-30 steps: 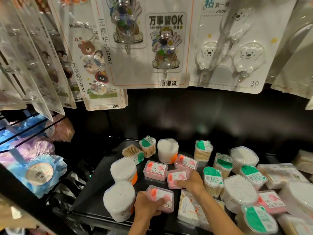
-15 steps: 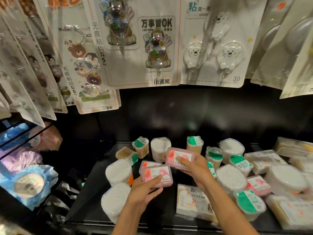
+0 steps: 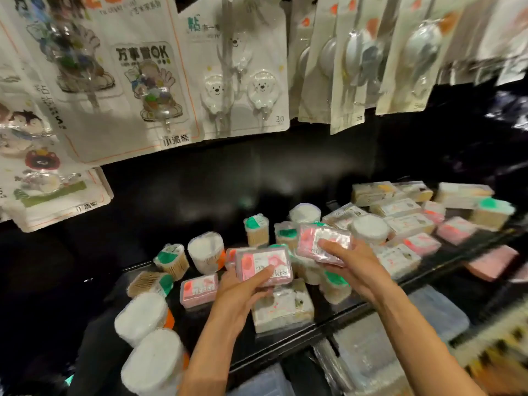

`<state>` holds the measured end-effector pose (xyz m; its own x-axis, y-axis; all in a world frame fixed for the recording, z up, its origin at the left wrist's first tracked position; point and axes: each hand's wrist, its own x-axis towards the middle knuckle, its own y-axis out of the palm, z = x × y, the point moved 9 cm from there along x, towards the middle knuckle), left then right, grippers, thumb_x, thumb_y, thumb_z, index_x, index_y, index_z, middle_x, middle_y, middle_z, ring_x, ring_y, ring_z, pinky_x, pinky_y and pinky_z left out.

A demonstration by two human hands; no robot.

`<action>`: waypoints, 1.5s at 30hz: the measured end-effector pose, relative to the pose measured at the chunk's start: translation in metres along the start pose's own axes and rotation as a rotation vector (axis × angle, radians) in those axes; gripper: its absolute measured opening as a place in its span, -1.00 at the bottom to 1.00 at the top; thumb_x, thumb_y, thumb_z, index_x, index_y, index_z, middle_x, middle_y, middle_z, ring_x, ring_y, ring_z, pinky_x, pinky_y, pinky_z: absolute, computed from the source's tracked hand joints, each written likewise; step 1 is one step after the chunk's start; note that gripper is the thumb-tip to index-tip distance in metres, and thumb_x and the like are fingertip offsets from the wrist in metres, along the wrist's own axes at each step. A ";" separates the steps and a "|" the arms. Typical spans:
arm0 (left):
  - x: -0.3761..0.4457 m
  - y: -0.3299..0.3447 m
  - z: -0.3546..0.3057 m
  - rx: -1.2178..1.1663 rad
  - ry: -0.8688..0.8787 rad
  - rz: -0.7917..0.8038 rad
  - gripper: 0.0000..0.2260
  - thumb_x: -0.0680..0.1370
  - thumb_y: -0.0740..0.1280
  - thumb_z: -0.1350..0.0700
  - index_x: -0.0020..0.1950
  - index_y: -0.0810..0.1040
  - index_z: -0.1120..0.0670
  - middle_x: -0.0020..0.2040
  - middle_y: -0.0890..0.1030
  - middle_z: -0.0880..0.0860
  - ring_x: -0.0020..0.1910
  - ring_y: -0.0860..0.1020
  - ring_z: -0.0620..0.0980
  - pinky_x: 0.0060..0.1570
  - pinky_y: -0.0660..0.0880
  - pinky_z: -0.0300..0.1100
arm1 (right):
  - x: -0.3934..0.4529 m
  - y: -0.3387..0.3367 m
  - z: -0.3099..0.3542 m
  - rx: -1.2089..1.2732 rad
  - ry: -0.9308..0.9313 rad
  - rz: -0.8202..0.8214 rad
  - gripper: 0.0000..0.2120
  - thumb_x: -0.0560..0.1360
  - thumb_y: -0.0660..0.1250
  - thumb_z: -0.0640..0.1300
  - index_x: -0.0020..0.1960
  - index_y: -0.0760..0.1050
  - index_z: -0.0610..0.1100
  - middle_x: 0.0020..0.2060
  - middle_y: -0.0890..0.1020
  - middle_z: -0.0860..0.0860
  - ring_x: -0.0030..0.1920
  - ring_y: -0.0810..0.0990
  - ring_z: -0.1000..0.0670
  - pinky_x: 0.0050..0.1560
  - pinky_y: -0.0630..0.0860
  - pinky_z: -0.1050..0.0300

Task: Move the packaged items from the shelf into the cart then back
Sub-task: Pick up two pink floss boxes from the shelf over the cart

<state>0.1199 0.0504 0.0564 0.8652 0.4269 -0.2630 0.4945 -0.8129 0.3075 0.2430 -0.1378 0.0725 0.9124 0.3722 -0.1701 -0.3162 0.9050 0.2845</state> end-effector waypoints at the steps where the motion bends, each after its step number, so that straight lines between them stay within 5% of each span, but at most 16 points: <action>1: -0.001 0.019 0.002 0.017 -0.001 0.034 -0.65 0.40 0.46 0.30 0.16 0.53 0.16 0.00 0.69 0.15 -0.02 0.66 0.10 -0.05 0.61 -0.05 | -0.007 -0.019 0.006 0.008 -0.012 -0.030 -0.78 0.46 0.38 -0.32 0.09 0.53 -0.18 -0.06 0.69 -0.14 -0.08 0.67 -0.10 -0.04 0.62 0.03; 13: -0.046 0.294 0.120 0.202 -0.182 0.476 -0.77 0.43 0.41 0.38 0.04 0.57 0.19 -0.19 0.70 0.11 -0.27 0.67 0.01 -0.35 0.59 -0.22 | -0.155 -0.313 0.045 0.043 -0.131 -0.540 -0.73 0.43 0.41 -0.35 0.10 0.56 -0.16 -0.12 0.71 -0.08 -0.16 0.68 -0.01 -0.21 0.62 0.18; 15: -0.064 0.346 0.148 0.243 -0.208 0.542 -0.78 0.43 0.43 0.36 0.06 0.58 0.21 -0.15 0.70 0.14 -0.22 0.67 0.03 -0.26 0.62 -0.17 | -0.188 -0.367 0.050 0.032 -0.125 -0.617 -0.76 0.42 0.42 -0.35 0.06 0.57 -0.18 -0.19 0.71 -0.08 -0.23 0.68 0.00 -0.27 0.61 0.18; 19: -0.102 0.443 0.206 0.306 -0.241 0.630 -0.71 0.42 0.47 0.30 0.12 0.56 0.20 -0.01 0.67 0.18 -0.07 0.65 0.09 -0.26 0.61 -0.21 | -0.254 -0.469 0.060 0.057 -0.123 -0.740 -0.70 0.38 0.45 -0.35 0.07 0.55 -0.16 -0.06 0.69 -0.13 -0.06 0.66 -0.12 0.00 0.58 -0.05; 27: -0.165 0.603 0.304 0.375 -0.320 0.811 -0.78 0.41 0.46 0.33 0.02 0.57 0.16 -0.08 0.67 0.16 -0.16 0.64 0.08 -0.30 0.61 -0.19 | -0.360 -0.621 0.069 0.154 -0.122 -0.919 -0.65 0.38 0.43 -0.39 0.12 0.51 -0.19 -0.02 0.66 -0.16 -0.02 0.65 -0.13 -0.11 0.63 0.08; 31: -0.180 0.671 0.342 0.412 -0.350 0.909 -0.69 0.36 0.50 0.30 0.08 0.57 0.19 -0.04 0.67 0.18 -0.03 0.65 0.15 -0.04 0.61 -0.01 | -0.388 -0.680 0.067 0.200 -0.125 -0.999 -0.62 0.37 0.44 -0.38 0.15 0.49 -0.20 0.01 0.66 -0.19 -0.02 0.66 -0.17 -0.14 0.65 0.06; 33: -0.185 0.704 0.359 0.426 -0.365 0.953 -0.70 0.37 0.48 0.31 0.07 0.56 0.20 -0.02 0.67 0.21 -0.04 0.64 0.16 -0.09 0.61 -0.05 | -0.396 -0.708 0.065 0.232 -0.120 -1.028 -0.58 0.36 0.45 -0.38 0.19 0.47 -0.23 0.05 0.64 -0.23 -0.02 0.65 -0.18 -0.26 0.64 0.11; 37: -0.189 0.776 0.398 0.438 -0.423 1.028 -0.61 0.37 0.48 0.33 0.17 0.52 0.22 0.05 0.64 0.22 -0.04 0.64 0.15 -0.30 0.59 -0.22 | -0.403 -0.773 0.063 0.259 -0.108 -1.089 -0.41 0.22 0.51 -0.31 0.23 0.45 -0.22 0.08 0.64 -0.22 0.06 0.64 -0.20 -0.01 0.62 -0.03; 40: -0.190 0.829 0.426 0.462 -0.445 1.091 -0.54 0.33 0.50 0.31 0.19 0.50 0.15 0.07 0.63 0.17 -0.03 0.65 0.12 -0.21 0.61 -0.16 | -0.405 -0.820 0.067 0.262 -0.103 -1.137 -0.31 0.15 0.53 -0.28 0.26 0.43 -0.22 0.11 0.62 -0.21 0.09 0.63 -0.20 0.06 0.59 -0.06; 45: -0.185 0.921 0.476 0.493 -0.491 1.138 -0.50 0.29 0.52 0.32 0.17 0.46 0.09 0.05 0.60 0.14 0.02 0.63 0.17 0.12 0.54 0.12 | -0.399 -0.899 0.087 0.296 -0.087 -1.194 -0.49 0.29 0.46 -0.42 0.20 0.47 -0.21 0.03 0.65 -0.19 0.00 0.66 -0.13 -0.14 0.63 0.10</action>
<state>0.3759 -0.9663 -0.0466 0.6025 -0.6823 -0.4141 -0.6504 -0.7204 0.2407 0.1856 -1.1183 -0.0336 0.6066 -0.6811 -0.4100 0.7882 0.5825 0.1985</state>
